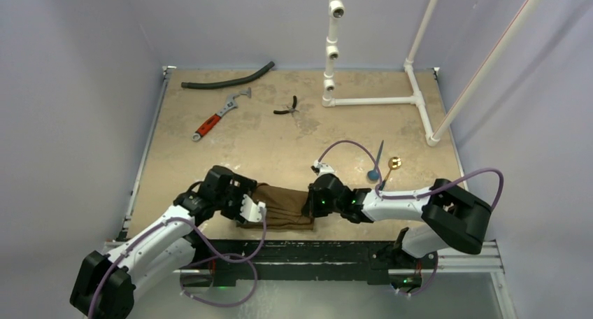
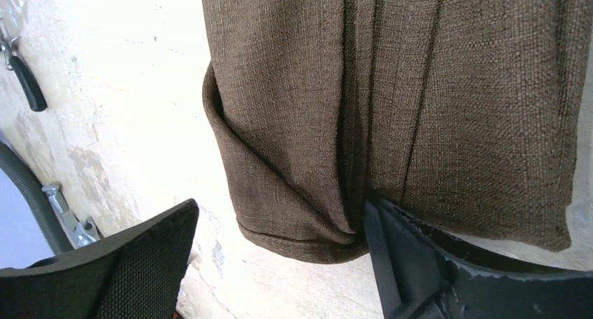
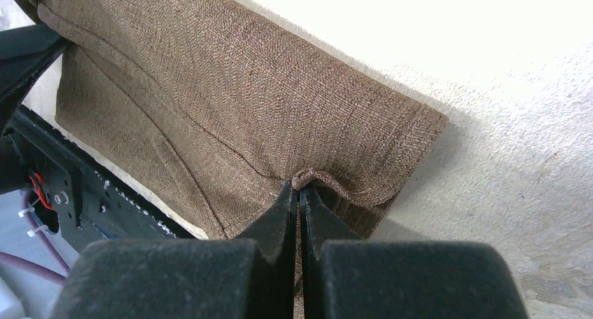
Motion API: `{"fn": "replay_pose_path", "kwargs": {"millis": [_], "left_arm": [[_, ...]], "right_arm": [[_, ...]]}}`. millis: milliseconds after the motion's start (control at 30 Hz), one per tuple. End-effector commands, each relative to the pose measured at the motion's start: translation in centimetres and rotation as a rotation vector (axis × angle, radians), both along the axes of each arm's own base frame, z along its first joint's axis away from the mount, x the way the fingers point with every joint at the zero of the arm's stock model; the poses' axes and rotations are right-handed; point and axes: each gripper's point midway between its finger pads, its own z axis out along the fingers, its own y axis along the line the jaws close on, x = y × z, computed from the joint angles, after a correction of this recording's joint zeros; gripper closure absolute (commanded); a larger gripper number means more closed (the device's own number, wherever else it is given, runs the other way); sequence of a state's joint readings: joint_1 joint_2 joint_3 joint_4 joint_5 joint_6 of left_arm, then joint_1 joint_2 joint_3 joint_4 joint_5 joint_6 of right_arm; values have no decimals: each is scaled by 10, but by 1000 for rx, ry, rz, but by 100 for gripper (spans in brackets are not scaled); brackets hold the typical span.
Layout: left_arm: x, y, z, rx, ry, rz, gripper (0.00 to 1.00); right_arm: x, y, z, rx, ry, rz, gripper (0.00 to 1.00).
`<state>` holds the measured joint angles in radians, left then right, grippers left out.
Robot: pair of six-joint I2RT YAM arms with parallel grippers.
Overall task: Fold the napkin into a case and place the utensils inside
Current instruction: Smooth out the 2/3-rectangle-folded napkin at the center of the board.
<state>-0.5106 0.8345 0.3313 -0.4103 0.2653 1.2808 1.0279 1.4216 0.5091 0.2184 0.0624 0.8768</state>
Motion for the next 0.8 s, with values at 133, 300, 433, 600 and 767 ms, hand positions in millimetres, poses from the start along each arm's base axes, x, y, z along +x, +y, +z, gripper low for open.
{"fn": "replay_pose_path", "kwargs": {"millis": [133,300,433,600,767], "left_arm": [[-45,-21,16,-20,170,-292,6],[-63,-23,-4,36,314,-407,4],[-72,-8,-36,148,344,-479,8],[-49,-3,-62,255,233,-500,35],[3,-15,-59,319,145,-424,56]], "right_arm": [[-4,-32,-34,-169,22,-24,100],[2,-33,-33,-185,7,-55,100],[2,-36,-35,-181,16,-83,100],[16,-38,-37,-189,9,-126,100],[60,-40,-29,-147,-40,-212,100]]}}
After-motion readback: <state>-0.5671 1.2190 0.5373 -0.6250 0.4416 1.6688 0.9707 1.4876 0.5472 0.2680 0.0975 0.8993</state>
